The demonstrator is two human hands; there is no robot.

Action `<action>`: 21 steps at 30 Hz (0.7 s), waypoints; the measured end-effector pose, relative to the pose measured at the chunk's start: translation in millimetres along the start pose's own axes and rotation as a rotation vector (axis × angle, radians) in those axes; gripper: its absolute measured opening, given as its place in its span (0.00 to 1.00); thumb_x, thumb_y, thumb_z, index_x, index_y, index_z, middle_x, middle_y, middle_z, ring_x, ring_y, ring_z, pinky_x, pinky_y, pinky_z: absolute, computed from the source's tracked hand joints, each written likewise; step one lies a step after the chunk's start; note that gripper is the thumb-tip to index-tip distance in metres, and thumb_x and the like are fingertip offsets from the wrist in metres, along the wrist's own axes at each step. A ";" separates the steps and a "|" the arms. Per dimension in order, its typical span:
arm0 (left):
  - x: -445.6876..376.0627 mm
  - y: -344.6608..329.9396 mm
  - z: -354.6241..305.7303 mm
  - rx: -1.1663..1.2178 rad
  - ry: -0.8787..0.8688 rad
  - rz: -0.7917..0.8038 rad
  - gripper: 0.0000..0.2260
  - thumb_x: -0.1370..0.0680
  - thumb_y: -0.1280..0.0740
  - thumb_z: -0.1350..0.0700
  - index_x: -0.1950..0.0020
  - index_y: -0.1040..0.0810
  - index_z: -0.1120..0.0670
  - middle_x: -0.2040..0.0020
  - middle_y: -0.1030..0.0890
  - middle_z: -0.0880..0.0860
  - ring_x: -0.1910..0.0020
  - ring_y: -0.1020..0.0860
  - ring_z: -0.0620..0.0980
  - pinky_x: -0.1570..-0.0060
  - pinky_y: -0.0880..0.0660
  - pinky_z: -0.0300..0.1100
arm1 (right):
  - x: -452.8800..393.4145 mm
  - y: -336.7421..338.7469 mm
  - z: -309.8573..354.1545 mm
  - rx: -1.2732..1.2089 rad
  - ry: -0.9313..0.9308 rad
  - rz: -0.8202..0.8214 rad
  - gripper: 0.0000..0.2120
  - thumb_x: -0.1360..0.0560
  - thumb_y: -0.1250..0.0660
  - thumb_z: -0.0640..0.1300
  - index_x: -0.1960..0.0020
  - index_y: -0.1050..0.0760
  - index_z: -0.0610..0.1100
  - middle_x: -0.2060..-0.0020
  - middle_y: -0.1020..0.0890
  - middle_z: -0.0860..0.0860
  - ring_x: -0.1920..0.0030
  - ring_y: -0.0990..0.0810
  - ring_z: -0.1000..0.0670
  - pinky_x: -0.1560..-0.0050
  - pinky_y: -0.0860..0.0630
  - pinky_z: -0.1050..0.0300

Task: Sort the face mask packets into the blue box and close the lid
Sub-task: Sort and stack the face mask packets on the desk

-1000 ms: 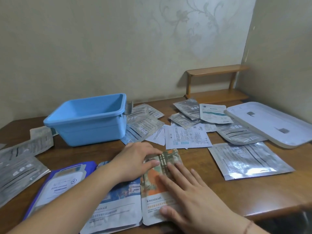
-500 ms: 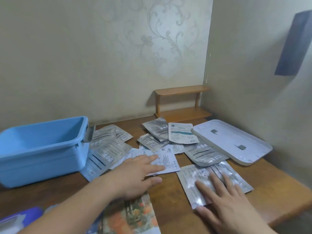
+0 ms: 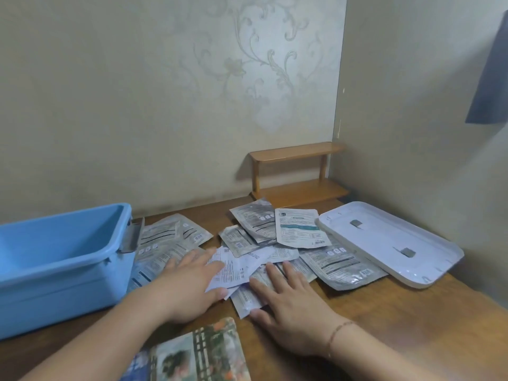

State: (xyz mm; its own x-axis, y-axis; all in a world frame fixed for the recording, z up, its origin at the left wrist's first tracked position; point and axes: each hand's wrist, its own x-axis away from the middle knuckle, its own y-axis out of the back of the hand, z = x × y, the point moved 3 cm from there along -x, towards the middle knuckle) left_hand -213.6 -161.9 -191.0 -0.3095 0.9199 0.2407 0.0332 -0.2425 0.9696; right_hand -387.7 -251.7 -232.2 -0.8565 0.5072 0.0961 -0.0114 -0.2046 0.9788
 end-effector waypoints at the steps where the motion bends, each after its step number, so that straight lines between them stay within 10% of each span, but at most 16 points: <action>1: -0.8 0.0 -3.1 0.026 -0.013 -0.042 0.29 0.19 0.47 0.35 0.21 0.54 0.37 0.20 0.60 0.44 0.21 0.60 0.49 0.23 0.57 0.56 | -8.4 1.9 2.1 0.006 0.012 0.013 0.33 0.24 0.58 0.70 0.22 0.56 0.60 0.21 0.58 0.46 0.23 0.64 0.40 0.24 0.62 0.42; 7: -14.3 -12.3 -1.8 0.014 -0.001 0.024 0.30 0.24 0.49 0.28 0.24 0.55 0.30 0.20 0.60 0.43 0.21 0.62 0.52 0.26 0.62 0.63 | -25.9 51.6 -21.8 -0.131 -0.080 -0.386 0.17 0.24 0.40 0.54 0.36 0.27 0.54 0.42 0.20 0.55 0.41 0.22 0.50 0.44 0.25 0.55; 11: -25.9 -13.2 8.4 0.028 0.126 0.010 0.36 0.28 0.52 0.23 0.23 0.55 0.33 0.19 0.60 0.45 0.21 0.64 0.55 0.29 0.66 0.68 | -44.4 52.7 -70.6 0.002 -0.244 -0.217 0.29 0.23 0.43 0.64 0.29 0.35 0.49 0.28 0.32 0.51 0.28 0.35 0.47 0.30 0.35 0.49; 14: -34.8 -12.8 11.2 0.049 0.190 -0.003 0.39 0.29 0.54 0.23 0.21 0.56 0.37 0.20 0.61 0.46 0.22 0.66 0.56 0.31 0.68 0.69 | -29.0 39.0 -67.4 0.045 -0.136 -0.133 0.23 0.23 0.47 0.66 0.39 0.31 0.51 0.35 0.29 0.54 0.33 0.32 0.49 0.32 0.35 0.51; 19: -51.7 -14.2 9.5 0.161 0.264 -0.077 0.47 0.30 0.51 0.21 0.20 0.58 0.45 0.19 0.60 0.48 0.23 0.67 0.56 0.34 0.70 0.70 | 52.4 17.2 -45.2 0.140 0.072 -0.063 0.35 0.25 0.52 0.72 0.22 0.49 0.58 0.23 0.51 0.61 0.22 0.54 0.55 0.26 0.55 0.60; 21: -54.1 -16.1 4.8 0.182 0.244 -0.143 0.44 0.28 0.48 0.24 0.21 0.63 0.42 0.19 0.61 0.48 0.23 0.68 0.56 0.33 0.69 0.69 | 84.2 -0.5 -46.3 0.191 0.111 -0.054 0.33 0.23 0.55 0.71 0.22 0.47 0.56 0.24 0.40 0.59 0.23 0.45 0.53 0.26 0.46 0.61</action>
State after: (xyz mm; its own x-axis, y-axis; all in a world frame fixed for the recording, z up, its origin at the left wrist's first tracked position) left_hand -192.7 -206.3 -219.5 -0.5410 0.8345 0.1049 0.1349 -0.0370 0.9902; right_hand -483.7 -247.7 -232.9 -0.9088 0.4159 0.0322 0.0299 -0.0122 0.9995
